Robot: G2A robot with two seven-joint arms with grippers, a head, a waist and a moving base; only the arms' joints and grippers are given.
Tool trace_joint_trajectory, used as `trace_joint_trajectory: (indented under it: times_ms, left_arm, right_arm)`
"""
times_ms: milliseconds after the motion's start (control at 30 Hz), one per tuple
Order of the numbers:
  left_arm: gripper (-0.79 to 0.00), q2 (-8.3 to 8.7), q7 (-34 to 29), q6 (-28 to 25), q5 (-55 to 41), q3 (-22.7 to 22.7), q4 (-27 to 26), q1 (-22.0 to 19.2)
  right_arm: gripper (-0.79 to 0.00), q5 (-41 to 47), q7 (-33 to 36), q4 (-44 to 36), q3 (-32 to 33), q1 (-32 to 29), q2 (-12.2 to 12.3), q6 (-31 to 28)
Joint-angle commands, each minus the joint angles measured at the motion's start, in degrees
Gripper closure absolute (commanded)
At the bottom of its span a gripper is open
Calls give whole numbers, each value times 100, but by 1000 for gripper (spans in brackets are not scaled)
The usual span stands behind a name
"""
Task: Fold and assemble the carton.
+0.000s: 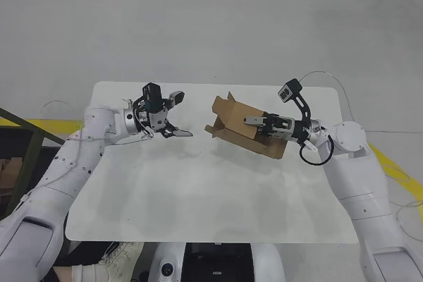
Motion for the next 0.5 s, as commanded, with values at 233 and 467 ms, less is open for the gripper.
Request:
trace_joint_trajectory:
  times_ms: [233, 467]
  left_arm:
    - [-785, 180, 1577, 0, 986, 762, 236, -335]
    - [-785, 220, 1577, 0, 600, 1061, -50, -285]
  right_arm:
    - [0, 0, 0, 0, 0, 0, 0, 0]
    - [0, -143, -229, -252, 2, -118, 18, -13]
